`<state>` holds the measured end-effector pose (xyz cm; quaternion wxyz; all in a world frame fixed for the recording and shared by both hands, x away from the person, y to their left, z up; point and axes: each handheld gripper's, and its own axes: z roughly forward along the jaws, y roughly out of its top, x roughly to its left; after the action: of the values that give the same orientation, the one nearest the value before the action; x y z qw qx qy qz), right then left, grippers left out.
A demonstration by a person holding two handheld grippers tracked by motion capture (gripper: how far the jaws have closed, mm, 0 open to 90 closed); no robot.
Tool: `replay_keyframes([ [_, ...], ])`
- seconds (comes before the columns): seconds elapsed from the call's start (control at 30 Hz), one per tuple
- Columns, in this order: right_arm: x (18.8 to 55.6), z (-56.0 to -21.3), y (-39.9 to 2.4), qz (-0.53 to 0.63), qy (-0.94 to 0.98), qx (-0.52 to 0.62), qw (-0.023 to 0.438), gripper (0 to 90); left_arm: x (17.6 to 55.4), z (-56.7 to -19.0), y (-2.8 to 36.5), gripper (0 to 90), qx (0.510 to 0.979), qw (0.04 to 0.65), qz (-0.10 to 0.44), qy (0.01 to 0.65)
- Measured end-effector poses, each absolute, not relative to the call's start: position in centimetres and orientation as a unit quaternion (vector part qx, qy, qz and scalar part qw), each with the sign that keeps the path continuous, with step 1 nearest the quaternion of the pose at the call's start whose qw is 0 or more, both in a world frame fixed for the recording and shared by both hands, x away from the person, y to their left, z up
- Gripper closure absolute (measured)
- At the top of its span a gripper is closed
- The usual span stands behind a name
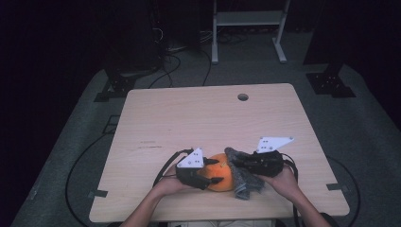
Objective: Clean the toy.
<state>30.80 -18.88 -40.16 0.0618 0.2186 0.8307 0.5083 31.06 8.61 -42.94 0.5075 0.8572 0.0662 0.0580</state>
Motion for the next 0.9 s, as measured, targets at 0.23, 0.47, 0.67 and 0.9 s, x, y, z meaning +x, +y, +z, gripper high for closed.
replay_keyframes([
  [0.23,31.8,-40.9,-18.8,0.493,0.838,0.225,0.056,82.1,31.1,-42.9,8.6,38.5,0.856,0.508,0.061,0.068],
  [0.47,31.3,-42.1,-21.4,0.48,0.835,0.263,0.056,82.0,30.9,-42.9,8.3,38.2,0.854,0.512,0.059,0.069],
  [0.67,30.4,-39.7,-19.7,0.518,0.829,0.201,0.058,82.0,30.5,-42.8,7.9,37.2,0.856,0.51,0.065,0.053],
  [0.9,31.5,-41.2,-19.5,0.506,0.832,0.221,0.059,82.0,31.0,-42.4,8.7,15.2,0.849,0.518,0.049,0.09],
])
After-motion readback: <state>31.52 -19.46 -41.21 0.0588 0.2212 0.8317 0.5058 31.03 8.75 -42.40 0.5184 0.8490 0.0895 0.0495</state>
